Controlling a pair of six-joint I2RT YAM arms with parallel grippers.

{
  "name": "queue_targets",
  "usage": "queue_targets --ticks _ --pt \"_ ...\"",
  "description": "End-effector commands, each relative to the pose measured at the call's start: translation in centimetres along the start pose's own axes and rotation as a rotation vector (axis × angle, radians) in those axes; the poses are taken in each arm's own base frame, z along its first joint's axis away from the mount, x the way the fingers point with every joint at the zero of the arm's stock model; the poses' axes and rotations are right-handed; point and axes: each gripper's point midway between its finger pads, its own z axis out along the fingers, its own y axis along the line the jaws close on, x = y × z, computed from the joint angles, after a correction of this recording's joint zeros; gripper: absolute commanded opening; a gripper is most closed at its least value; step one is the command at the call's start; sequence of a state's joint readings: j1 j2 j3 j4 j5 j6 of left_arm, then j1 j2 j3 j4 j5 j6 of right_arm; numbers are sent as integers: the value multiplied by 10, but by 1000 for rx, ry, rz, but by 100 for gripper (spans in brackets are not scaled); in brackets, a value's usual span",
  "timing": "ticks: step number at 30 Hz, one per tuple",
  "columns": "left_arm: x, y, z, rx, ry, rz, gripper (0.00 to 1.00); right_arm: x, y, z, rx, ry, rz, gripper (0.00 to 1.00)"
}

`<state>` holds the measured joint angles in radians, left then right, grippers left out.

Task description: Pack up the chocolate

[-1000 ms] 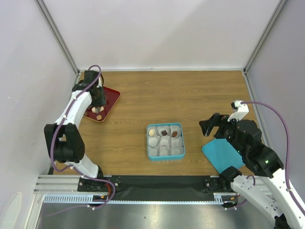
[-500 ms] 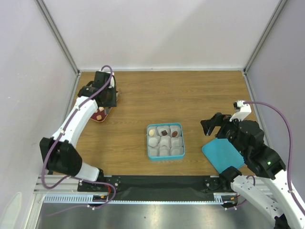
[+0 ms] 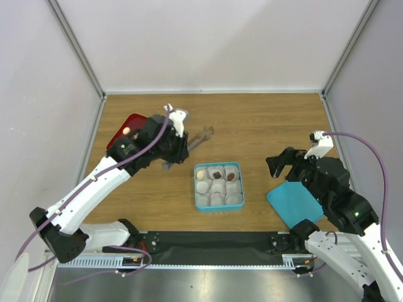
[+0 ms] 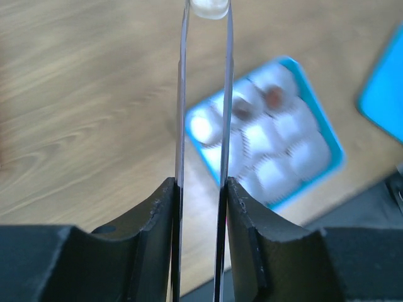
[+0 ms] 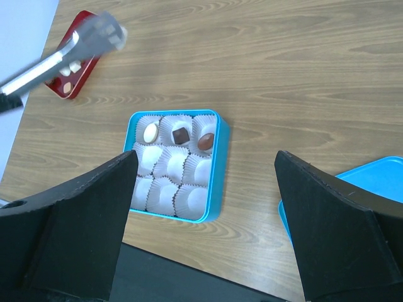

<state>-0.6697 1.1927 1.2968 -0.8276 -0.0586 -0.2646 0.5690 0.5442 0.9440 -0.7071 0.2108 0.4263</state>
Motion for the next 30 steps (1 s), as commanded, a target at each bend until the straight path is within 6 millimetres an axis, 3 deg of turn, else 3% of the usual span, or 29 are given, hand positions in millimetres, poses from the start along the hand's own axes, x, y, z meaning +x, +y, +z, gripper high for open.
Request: queue_targets --ticks 1,13,30 --pt "13 -38 -8 96 17 46 40 -15 4 -4 1 -36 20 96" --pt "56 -101 -21 285 78 164 38 -11 4 0 7 -11 35 96" --pt "109 -122 13 291 245 260 38 -14 2 0 21 -24 34 96"
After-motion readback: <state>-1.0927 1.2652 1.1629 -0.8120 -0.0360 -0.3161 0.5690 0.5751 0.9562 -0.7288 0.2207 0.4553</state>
